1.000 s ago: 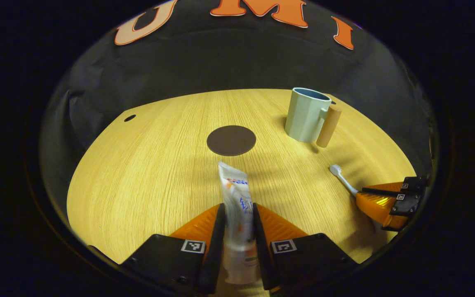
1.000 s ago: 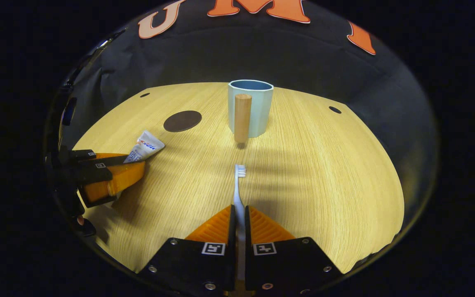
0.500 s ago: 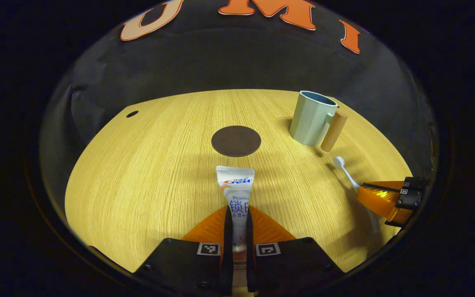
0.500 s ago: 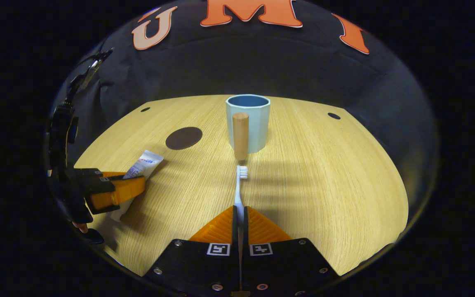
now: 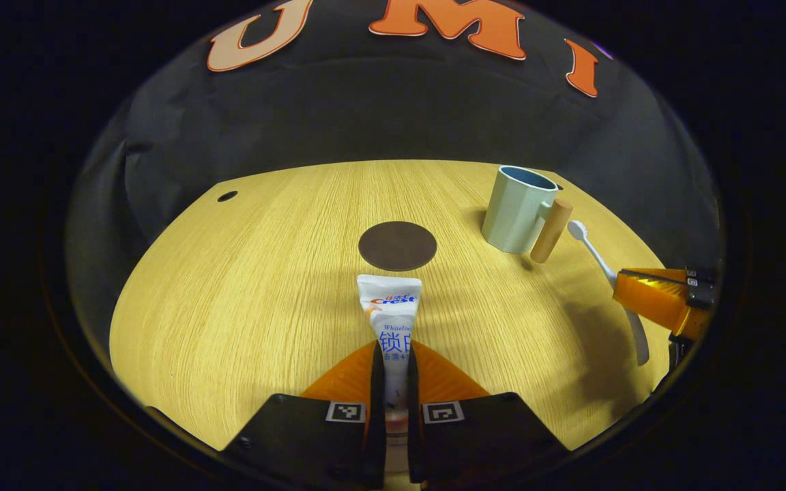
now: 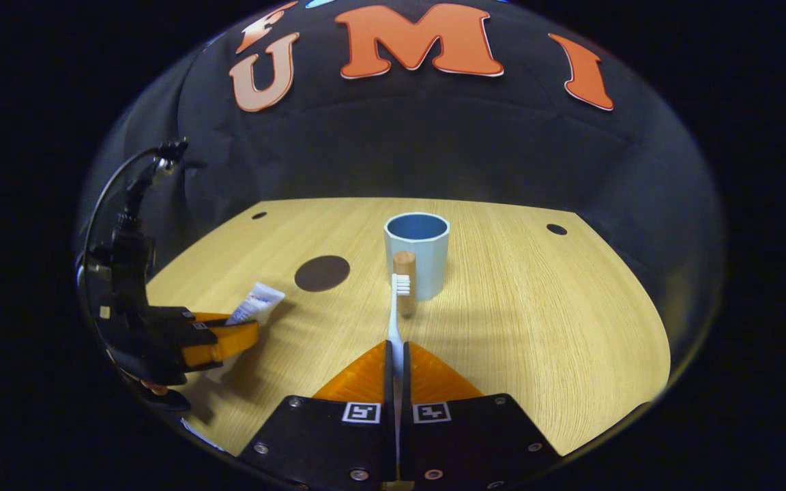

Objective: Put the toothbrush and toothpaste on the desktop into the cup, then pick up the cup and place it on the coaster on the desktop.

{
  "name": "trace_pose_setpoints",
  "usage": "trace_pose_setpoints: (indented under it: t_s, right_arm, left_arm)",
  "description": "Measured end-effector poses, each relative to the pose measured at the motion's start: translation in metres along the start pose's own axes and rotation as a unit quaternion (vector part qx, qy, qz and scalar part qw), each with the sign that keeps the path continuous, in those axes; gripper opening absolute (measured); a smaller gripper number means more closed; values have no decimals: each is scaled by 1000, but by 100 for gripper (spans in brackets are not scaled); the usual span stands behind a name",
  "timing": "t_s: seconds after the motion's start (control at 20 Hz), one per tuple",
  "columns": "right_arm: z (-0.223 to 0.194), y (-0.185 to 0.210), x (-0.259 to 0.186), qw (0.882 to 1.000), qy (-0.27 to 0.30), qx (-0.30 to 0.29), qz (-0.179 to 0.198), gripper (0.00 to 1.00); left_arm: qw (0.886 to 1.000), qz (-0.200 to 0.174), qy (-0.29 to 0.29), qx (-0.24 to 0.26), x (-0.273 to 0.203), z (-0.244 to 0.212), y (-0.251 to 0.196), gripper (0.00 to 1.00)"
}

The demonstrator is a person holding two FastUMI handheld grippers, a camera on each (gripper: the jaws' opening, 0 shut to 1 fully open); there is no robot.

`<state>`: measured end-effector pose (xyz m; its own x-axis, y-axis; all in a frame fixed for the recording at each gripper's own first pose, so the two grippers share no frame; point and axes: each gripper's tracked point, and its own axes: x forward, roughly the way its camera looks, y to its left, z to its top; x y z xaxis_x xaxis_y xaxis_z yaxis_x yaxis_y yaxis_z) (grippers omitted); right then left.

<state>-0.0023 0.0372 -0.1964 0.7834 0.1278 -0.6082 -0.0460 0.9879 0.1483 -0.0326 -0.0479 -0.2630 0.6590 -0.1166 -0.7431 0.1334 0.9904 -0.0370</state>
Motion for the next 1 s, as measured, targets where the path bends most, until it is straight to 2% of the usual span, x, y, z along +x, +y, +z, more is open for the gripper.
trace_pose_setpoints:
  t_s: [0.35,0.45,0.8,1.0]
  right_arm:
    - [70,-14,-11,997,-80,-6,-6,3]
    - [89,-14,-8,995,-102,6,8,3]
    - [130,-16,13,984,-168,36,37,3]
    - [137,-19,39,981,-183,47,41,3]
  left_arm:
    - [1000,6,-12,5,-5,6,2,16]
    - [1000,11,-16,6,-5,7,5,16]
    - [999,20,-27,3,-8,15,11,15]
    - [999,17,-35,1,-11,21,13,16]
